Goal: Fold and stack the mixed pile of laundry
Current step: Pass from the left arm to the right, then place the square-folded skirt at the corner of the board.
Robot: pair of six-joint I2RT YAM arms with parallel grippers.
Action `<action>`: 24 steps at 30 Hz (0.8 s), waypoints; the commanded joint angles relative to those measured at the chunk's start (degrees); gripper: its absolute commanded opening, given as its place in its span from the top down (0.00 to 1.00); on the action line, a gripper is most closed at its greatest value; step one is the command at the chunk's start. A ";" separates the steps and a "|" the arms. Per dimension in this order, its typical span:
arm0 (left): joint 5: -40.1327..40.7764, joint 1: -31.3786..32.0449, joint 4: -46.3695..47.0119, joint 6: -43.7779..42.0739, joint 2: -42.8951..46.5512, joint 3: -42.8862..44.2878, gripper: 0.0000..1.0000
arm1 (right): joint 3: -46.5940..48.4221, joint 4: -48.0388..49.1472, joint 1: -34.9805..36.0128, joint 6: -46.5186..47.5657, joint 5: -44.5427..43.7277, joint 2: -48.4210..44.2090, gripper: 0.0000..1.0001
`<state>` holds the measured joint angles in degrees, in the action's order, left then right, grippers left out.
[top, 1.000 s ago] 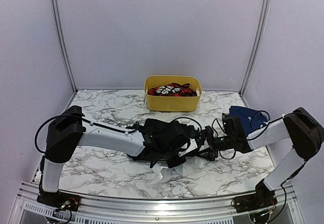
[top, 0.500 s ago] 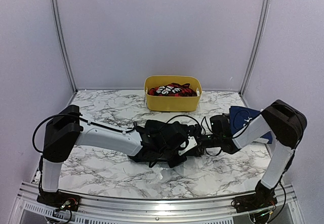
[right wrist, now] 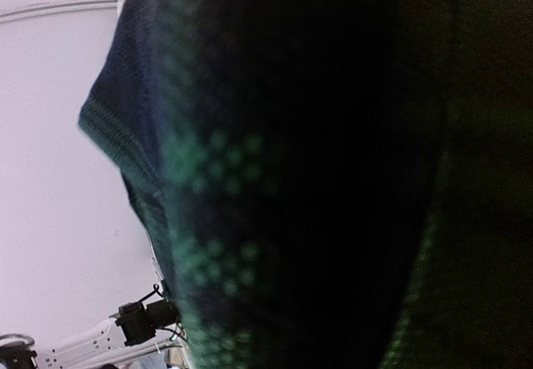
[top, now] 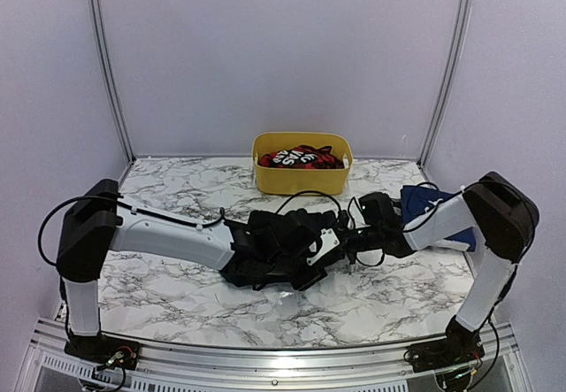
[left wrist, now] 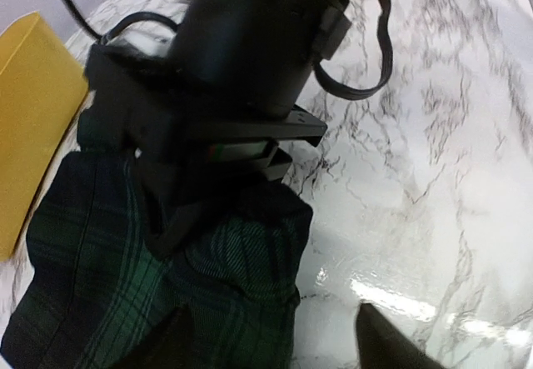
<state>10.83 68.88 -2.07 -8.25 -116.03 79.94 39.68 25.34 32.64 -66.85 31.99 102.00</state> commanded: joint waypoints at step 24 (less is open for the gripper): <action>-19.29 -18.59 13.31 60.99 18.13 -30.04 0.01 | 11.70 -50.54 -2.98 33.79 -19.61 -18.39 1.00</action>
<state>-4.78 50.19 6.39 50.92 -93.49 47.03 48.71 -19.49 29.95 -36.69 17.69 86.02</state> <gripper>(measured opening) 0.988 0.073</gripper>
